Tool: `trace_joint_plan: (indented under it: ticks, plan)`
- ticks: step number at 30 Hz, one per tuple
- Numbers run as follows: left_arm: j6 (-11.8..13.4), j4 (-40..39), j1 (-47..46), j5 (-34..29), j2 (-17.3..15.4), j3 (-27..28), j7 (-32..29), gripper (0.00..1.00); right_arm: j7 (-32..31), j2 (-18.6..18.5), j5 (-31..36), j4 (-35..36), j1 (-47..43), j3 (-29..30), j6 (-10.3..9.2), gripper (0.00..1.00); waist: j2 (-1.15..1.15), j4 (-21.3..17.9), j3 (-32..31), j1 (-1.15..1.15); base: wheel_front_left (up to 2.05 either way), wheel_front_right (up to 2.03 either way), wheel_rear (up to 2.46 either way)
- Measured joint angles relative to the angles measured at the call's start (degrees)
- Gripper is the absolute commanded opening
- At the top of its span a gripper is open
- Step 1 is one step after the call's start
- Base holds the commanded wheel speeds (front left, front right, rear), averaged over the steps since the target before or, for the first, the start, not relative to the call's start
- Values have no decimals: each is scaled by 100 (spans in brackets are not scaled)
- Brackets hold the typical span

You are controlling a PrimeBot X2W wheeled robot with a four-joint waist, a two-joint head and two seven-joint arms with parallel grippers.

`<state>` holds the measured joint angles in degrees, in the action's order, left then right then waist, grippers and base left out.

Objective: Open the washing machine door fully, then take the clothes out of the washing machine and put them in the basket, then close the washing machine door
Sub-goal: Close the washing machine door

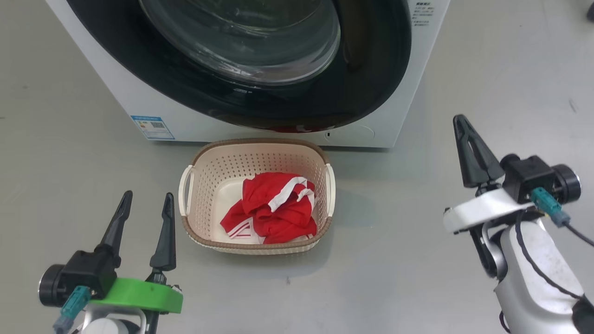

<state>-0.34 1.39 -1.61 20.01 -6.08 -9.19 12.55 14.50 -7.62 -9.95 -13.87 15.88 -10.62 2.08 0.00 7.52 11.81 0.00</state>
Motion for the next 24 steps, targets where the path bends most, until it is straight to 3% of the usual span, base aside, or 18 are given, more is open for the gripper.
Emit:
trace_joint_plan:
  ticks: [11, 24]
  plan:
    - [-135, 13, -512, 1, 112, -79, 65, 100, -163, -223, 157, -316, 1429, -141, 257, 0, 0, 374, 636, 0, 0, 0, 0]
    - [-197, 305, -795, 1, 186, -109, 123, 100, -182, -282, 147, -1032, 2306, -177, 342, 0, 0, 805, 1023, 0, 0, 0, 0]
